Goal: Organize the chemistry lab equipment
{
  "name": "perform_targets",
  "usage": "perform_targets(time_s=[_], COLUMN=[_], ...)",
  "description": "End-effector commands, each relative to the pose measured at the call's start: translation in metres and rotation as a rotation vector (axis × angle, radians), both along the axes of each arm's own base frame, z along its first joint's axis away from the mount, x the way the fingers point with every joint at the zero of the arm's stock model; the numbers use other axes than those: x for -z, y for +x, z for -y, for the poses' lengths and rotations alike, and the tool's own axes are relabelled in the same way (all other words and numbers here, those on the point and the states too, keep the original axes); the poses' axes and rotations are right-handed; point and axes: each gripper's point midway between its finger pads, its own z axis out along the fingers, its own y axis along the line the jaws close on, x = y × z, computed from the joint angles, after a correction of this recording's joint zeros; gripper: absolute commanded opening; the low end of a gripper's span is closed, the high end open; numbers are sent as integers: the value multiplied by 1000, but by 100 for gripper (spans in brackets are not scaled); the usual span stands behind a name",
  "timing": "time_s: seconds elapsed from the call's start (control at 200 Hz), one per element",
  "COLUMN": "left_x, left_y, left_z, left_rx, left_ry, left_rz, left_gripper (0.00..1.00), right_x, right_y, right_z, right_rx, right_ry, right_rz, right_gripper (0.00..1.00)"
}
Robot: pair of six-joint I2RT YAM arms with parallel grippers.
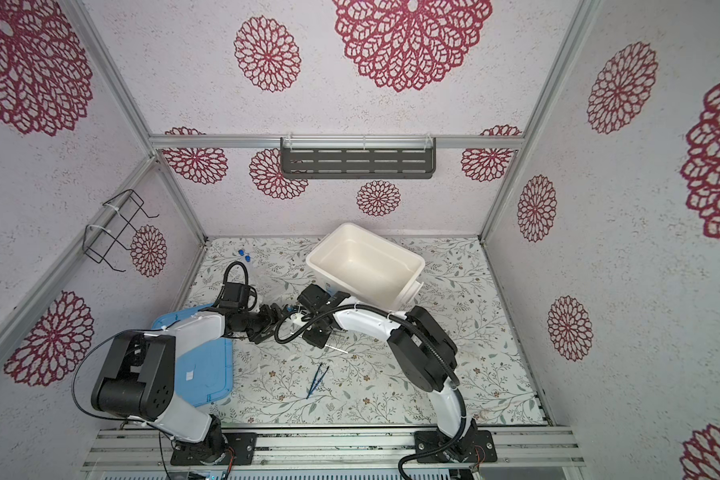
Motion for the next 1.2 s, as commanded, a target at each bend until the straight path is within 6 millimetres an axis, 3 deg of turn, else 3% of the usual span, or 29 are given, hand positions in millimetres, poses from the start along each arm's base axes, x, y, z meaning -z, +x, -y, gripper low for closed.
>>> perform_targets(time_s=[0.0,0.235,0.375,0.615,0.971,1.196], left_x=[-18,-22,-21,-15,-9,1], left_y=[9,8,6,3,1,0], left_z=[-11,-21,-21,-23,-21,-17], left_rx=[-54,-90,-96,-140,-184,-222], left_ry=[-1,-7,-10,-22,-46,-90], left_rz=[46,50,47,14,-62,-112], left_gripper=[80,80,80,79,79,78], right_x=[14,35,56,75,17,-4], right_y=[2,3,-15,-38,-11,-3], right_z=[12,23,28,25,-3,-14], right_rx=[65,83,51,24,23,28], right_ry=[-116,-261,-318,-329,-219,-126], right_rz=[4,15,-84,-255,-142,-78], right_gripper=[38,36,21,8,7,6])
